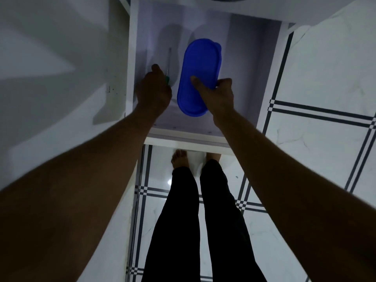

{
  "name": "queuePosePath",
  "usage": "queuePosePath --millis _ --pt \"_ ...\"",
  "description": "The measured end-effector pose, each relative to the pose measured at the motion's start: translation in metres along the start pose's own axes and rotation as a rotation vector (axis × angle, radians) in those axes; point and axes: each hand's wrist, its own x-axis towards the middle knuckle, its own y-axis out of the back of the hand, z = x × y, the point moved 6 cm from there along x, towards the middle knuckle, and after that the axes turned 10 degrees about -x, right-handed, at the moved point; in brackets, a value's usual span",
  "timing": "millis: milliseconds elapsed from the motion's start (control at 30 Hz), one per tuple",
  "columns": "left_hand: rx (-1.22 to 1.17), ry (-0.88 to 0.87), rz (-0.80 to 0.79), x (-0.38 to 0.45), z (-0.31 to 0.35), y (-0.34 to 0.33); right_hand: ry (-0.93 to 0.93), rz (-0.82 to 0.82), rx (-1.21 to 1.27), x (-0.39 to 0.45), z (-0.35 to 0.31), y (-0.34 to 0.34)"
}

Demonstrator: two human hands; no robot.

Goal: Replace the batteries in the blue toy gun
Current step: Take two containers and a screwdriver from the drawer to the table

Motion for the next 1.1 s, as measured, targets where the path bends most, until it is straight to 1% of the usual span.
queuePosePath --millis 67,133,267,367,500,600,667,733,800,900,967,1067,1100 --pt "-0.11 0.005 -0.052 -0.011 -0.001 0.004 0.008 0.06 0.012 0.003 0.001 -0.004" --pt "-0.251 -0.001 -0.066 -0.029 -0.001 0.015 0.021 0.094 0.086 0.002 0.003 -0.006" --pt "-0.397 -0.002 0.021 -0.075 0.0 0.05 0.017 0.081 0.222 -0.009 -0.003 -0.01" --pt "-0.488 0.037 0.099 -0.106 -0.005 0.072 0.004 0.083 0.27 -0.031 -0.009 0.006" --pt "-0.562 -0.003 0.135 -0.144 -0.01 0.088 0.027 -0.063 0.353 -0.099 -0.003 0.039" --pt "-0.566 0.002 0.175 -0.172 -0.017 0.097 0.048 -0.253 0.356 -0.159 0.019 0.059" --pt "-0.584 0.015 0.188 -0.19 -0.023 0.099 0.008 -0.379 0.316 -0.193 0.046 0.062" --pt "-0.577 0.023 0.184 -0.204 -0.032 0.098 -0.039 -0.467 0.227 -0.213 0.077 0.054" --pt "-0.569 0.039 0.157 -0.214 -0.042 0.09 -0.086 -0.501 0.115 -0.216 0.107 0.044" --pt "-0.549 0.101 0.106 -0.225 -0.055 0.078 -0.095 -0.525 0.043 -0.195 0.131 0.03" --pt "-0.565 0.132 0.09 -0.229 -0.06 0.071 -0.072 -0.512 0.005 -0.178 0.132 0.023" --pt "-0.578 0.13 0.104 -0.234 -0.061 0.066 -0.02 -0.506 -0.152 -0.156 0.126 0.015" --pt "-0.577 0.126 0.106 -0.235 -0.06 0.064 -0.027 -0.516 -0.179 -0.15 0.127 0.013"
